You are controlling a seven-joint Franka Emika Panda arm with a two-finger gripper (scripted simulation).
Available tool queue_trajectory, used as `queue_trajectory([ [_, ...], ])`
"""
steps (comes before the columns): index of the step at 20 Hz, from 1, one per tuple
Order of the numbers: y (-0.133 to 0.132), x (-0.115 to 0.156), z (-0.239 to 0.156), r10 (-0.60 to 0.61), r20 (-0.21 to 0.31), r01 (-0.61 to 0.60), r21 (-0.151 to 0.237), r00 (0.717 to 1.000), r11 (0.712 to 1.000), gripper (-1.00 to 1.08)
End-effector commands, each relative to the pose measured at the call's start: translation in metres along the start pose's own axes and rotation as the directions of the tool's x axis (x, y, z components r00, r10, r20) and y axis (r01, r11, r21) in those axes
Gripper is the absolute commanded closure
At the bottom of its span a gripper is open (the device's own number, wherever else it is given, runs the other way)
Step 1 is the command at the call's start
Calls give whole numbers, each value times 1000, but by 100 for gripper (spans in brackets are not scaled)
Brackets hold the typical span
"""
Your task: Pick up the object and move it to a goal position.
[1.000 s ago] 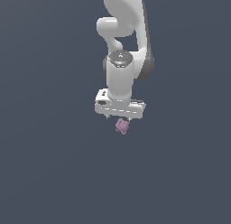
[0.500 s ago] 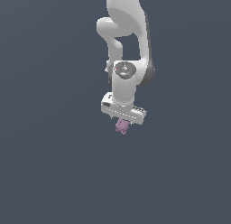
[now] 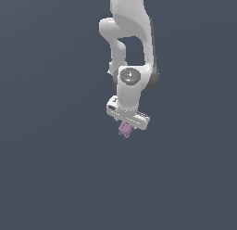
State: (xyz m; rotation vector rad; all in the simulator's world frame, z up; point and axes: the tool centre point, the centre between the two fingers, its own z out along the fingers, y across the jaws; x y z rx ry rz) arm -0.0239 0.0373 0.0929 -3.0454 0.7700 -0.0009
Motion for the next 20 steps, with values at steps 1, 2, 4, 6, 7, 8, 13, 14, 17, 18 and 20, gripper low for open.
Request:
queue_trajectory([
  [1, 0, -1, 2, 11, 0, -11, 0, 1000, 1000, -92],
  [2, 0, -1, 2, 11, 0, -11, -1, 1000, 1000, -92],
  [4, 0, -1, 2, 7, 1, -7, 0, 1000, 1000, -92],
  [6, 0, -1, 4, 7, 1, -7, 0, 1000, 1000, -92],
  [7, 0, -1, 7, 7, 1, -7, 0, 1000, 1000, -92],
  [8, 0, -1, 10, 7, 1, -7, 0, 1000, 1000, -92],
  [13, 1, -2, 33, 10, 0, -10, -1, 1000, 1000, -92],
  [14, 1, -2, 38, 10, 0, -10, -1, 1000, 1000, -92],
  [17, 1, -2, 48, 11, 0, -11, -1, 1000, 1000, -92],
  [18, 0, -2, 50, 11, 0, -11, -1, 1000, 1000, -92],
  [20, 0, -1, 52, 11, 0, -11, -1, 1000, 1000, -92],
])
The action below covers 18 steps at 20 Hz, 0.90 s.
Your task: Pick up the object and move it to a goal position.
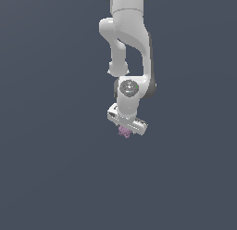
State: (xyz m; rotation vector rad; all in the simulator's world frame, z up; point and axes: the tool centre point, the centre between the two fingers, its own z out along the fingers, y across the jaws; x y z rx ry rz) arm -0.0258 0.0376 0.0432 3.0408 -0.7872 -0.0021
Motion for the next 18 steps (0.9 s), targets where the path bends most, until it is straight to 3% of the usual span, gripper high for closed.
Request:
queue_trajectory([
  [1, -1, 1, 2, 0, -1, 0, 1, 1000, 1000, -92],
  [2, -1, 1, 2, 0, -1, 0, 1, 1000, 1000, 108],
  [18, -11, -1, -8, -1, -1, 1, 2, 1000, 1000, 108],
])
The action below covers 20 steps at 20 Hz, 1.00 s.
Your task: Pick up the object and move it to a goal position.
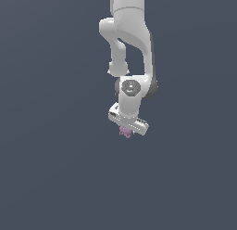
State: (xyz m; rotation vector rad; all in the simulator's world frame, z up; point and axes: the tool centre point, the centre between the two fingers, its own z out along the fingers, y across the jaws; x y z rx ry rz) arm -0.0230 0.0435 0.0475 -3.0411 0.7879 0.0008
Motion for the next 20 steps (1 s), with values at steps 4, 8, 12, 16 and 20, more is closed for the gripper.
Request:
queue_trajectory([
  [4, -20, -3, -21, -1, -1, 1, 0, 1000, 1000, 108],
  [8, -44, -6, -45, 0, -1, 0, 0, 1000, 1000, 108],
  [12, -73, -9, -74, 0, -1, 0, 0, 1000, 1000, 108],
  [16, -104, -13, -105, 0, -1, 0, 0, 1000, 1000, 108],
  [20, -133, -15, -134, 0, -1, 0, -1, 1000, 1000, 108],
])
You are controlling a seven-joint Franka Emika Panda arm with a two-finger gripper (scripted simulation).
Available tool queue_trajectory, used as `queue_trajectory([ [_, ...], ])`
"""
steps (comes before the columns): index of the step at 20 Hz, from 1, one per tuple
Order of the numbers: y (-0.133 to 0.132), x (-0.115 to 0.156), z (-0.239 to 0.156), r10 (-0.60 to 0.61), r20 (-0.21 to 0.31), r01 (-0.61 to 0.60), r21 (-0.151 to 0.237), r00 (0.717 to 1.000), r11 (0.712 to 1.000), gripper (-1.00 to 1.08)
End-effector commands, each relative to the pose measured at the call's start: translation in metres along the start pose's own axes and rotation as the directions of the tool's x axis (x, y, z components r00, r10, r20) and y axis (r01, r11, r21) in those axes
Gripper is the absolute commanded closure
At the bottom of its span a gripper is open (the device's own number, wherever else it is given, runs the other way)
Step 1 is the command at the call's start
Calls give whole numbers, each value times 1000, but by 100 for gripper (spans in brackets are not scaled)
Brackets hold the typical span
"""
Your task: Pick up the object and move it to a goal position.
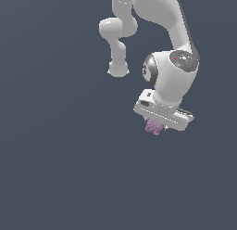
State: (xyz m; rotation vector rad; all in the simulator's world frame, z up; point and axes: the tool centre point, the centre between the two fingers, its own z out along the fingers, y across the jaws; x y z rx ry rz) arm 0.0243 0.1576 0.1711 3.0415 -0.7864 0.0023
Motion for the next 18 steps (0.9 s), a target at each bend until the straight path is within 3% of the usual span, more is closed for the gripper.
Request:
queue_trajectory([
  [1, -16, -2, -17, 1, 1, -1, -1, 1000, 1000, 108],
  [9, -49, -3, -48, 1, 1, -1, 0, 1000, 1000, 108],
  [18, -60, -2, -57, 1, 1, -1, 0, 1000, 1000, 108],
])
